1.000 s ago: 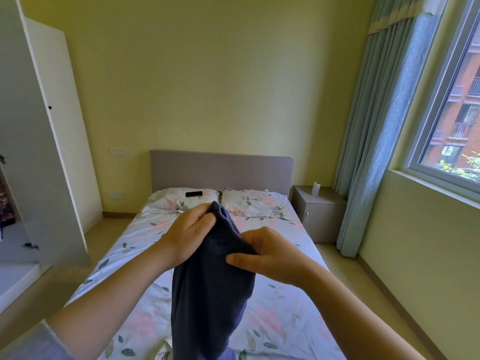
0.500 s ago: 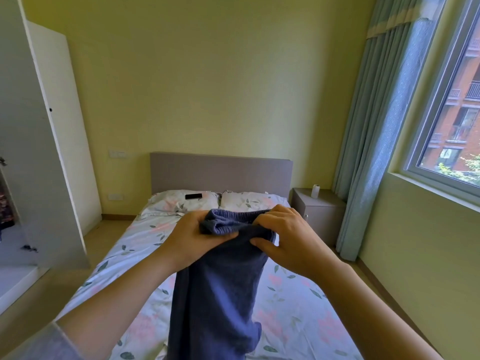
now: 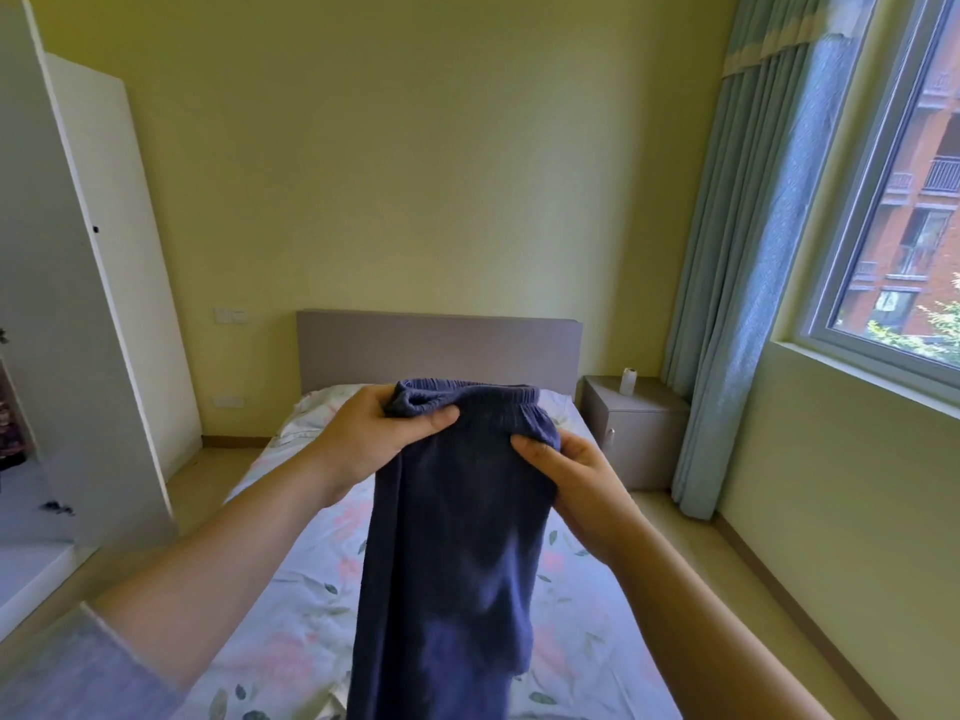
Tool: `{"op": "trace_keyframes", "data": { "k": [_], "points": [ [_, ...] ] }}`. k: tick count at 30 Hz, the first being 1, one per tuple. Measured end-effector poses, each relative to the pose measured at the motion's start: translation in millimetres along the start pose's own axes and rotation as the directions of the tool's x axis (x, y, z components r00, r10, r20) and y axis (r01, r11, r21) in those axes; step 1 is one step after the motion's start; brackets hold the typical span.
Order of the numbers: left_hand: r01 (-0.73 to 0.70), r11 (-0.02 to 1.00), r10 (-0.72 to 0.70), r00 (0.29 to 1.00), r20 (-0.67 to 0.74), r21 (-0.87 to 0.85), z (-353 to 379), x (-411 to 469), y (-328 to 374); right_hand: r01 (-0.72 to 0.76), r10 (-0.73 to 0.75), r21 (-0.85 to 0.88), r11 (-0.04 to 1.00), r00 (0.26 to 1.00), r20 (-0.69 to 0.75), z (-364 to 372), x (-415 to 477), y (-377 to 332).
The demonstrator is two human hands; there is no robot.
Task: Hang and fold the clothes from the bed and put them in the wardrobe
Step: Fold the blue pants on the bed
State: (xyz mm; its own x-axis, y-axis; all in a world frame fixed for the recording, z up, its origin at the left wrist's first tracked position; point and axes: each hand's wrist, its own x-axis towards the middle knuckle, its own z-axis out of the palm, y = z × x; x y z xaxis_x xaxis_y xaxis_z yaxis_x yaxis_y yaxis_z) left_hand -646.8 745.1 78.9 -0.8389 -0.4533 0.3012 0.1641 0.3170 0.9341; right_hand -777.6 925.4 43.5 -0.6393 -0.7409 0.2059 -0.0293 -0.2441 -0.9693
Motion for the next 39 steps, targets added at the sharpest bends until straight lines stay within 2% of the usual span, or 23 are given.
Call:
{"op": "trace_keyframes", "data": {
  "k": [3,7,9,11,14,18,23,29,32,34,37,39],
  "points": [
    [0.038,0.996,-0.042,0.998,0.045,0.085,-18.9,0.1,1.0,0.055,-0.052,-0.229,0.972,0.998,0.02,-0.5,3.7,-10.6],
    [0.011,0.912,-0.074,0.988,0.137,0.41,-23.8,4.8,17.5,0.163,-0.128,-0.538,0.827,0.986,0.102,13.1,10.8,-24.1],
    [-0.031,0.875,-0.072,0.979,0.191,0.484,-17.3,10.2,29.2,0.226,-0.155,-0.595,0.771,0.973,0.169,19.9,16.3,-28.4],
    [-0.053,0.871,-0.08,0.966,0.247,0.489,-12.7,11.7,35.9,0.247,-0.172,-0.605,0.757,0.969,0.18,24.2,18.8,-30.0],
    [-0.049,0.878,-0.117,0.942,0.313,0.476,-11.2,7.1,35.2,0.223,-0.186,-0.576,0.786,0.975,0.125,23.2,14.7,-24.3],
    [-0.059,0.864,-0.091,0.959,0.269,0.5,-8.2,5.9,28.2,0.107,-0.104,-0.523,0.846,0.994,0.037,4.0,3.9,-0.3],
    [-0.064,0.845,-0.064,0.974,0.219,0.53,-0.5,10.0,20.0,-0.13,0.068,-0.492,0.861,0.988,-0.142,-24.6,-13.9,54.1],
    [-0.07,0.858,-0.064,0.969,0.24,0.509,11.9,7.2,18.8,-0.443,0.341,-0.534,0.72,0.896,-0.283,-39.0,-33.0,140.1],
    [-0.06,0.875,-0.073,0.964,0.255,0.48,13.5,4.0,22.7,-0.593,0.486,-0.405,0.696,0.804,-0.342,-36.8,-37.7,169.1],
    [-0.061,0.876,-0.081,0.959,0.271,0.478,13.4,3.1,24.7,-0.652,0.567,-0.284,0.702,0.754,-0.331,-37.5,-38.4,179.7],
    [-0.065,0.866,-0.082,0.96,0.269,0.495,9.4,3.7,27.2,-0.637,0.607,-0.107,0.763,0.764,-0.221,-40.8,-36.0,188.3],
    [-0.057,0.865,-0.082,0.964,0.252,0.499,6.5,3.6,27.6,-0.614,0.596,-0.11,0.781,0.787,-0.161,-41.3,-35.1,193.0]
  ]
}}
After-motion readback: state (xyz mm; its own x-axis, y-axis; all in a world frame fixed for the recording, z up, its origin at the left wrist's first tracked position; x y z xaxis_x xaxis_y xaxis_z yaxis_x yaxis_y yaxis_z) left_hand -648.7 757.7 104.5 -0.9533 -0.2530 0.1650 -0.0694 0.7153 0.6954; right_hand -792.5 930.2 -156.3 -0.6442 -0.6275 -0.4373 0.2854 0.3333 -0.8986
